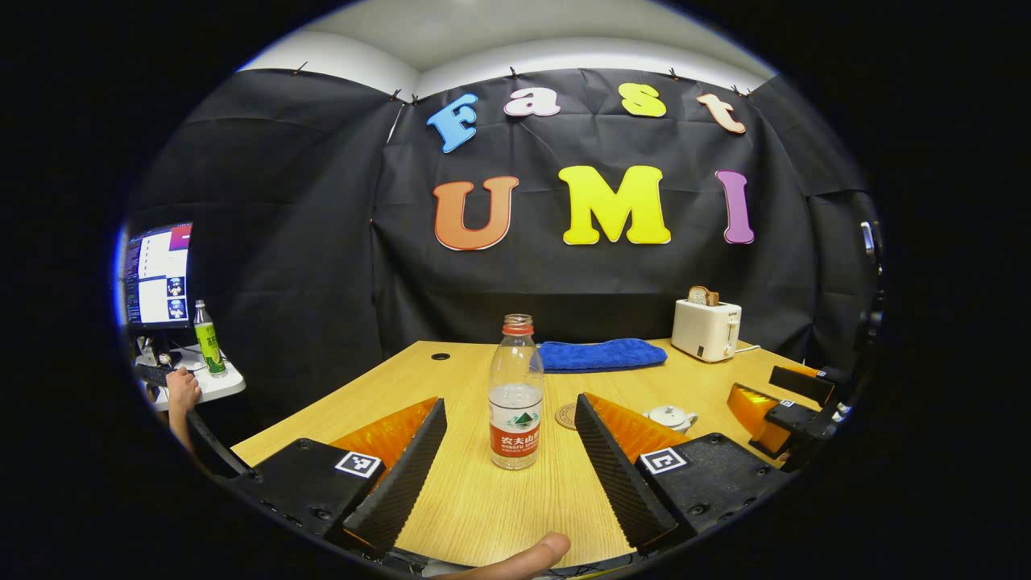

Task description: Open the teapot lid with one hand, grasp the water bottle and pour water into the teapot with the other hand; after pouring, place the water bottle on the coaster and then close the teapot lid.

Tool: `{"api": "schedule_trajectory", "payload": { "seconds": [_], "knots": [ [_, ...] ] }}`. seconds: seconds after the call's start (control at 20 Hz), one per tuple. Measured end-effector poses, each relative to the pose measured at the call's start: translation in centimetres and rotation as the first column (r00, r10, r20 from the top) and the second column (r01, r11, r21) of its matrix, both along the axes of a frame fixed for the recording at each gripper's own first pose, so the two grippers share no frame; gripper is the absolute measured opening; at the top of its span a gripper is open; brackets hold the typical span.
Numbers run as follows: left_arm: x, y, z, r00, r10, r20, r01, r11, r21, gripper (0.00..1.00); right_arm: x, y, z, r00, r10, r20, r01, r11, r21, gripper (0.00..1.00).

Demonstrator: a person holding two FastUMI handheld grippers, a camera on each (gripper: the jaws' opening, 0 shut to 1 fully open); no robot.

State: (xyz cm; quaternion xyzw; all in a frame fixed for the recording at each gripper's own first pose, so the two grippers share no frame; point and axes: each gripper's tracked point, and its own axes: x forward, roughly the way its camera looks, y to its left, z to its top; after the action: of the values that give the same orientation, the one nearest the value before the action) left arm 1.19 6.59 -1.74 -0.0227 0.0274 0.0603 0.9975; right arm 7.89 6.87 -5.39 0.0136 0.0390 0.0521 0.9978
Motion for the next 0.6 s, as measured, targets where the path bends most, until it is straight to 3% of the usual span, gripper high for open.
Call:
{"api": "schedule_trajectory", "payload": {
  "seconds": [0.3, 0.45, 0.6],
  "knots": [
    [0.5, 2.1, -0.6, 0.998, 0.06, -0.003, -0.06, 0.998, 0.0, 1.0, 3.9, 4.2, -2.4, 0.998, 0.043, -0.055, -0.043, 0.999, -0.011, 0.98],
    [0.8, 2.0, -1.4, 0.998, 0.054, -0.025, -0.054, 0.999, -0.001, 1.0, 5.0, 5.2, -2.8, 0.997, 0.041, -0.065, -0.043, 0.999, -0.027, 0.87],
    [1.0, 2.0, -2.0, 0.998, 0.052, -0.044, -0.053, 0.999, -0.014, 1.0, 5.8, 6.1, -3.2, 0.996, 0.046, -0.073, -0.049, 0.998, -0.041, 0.69]
  ]
}}
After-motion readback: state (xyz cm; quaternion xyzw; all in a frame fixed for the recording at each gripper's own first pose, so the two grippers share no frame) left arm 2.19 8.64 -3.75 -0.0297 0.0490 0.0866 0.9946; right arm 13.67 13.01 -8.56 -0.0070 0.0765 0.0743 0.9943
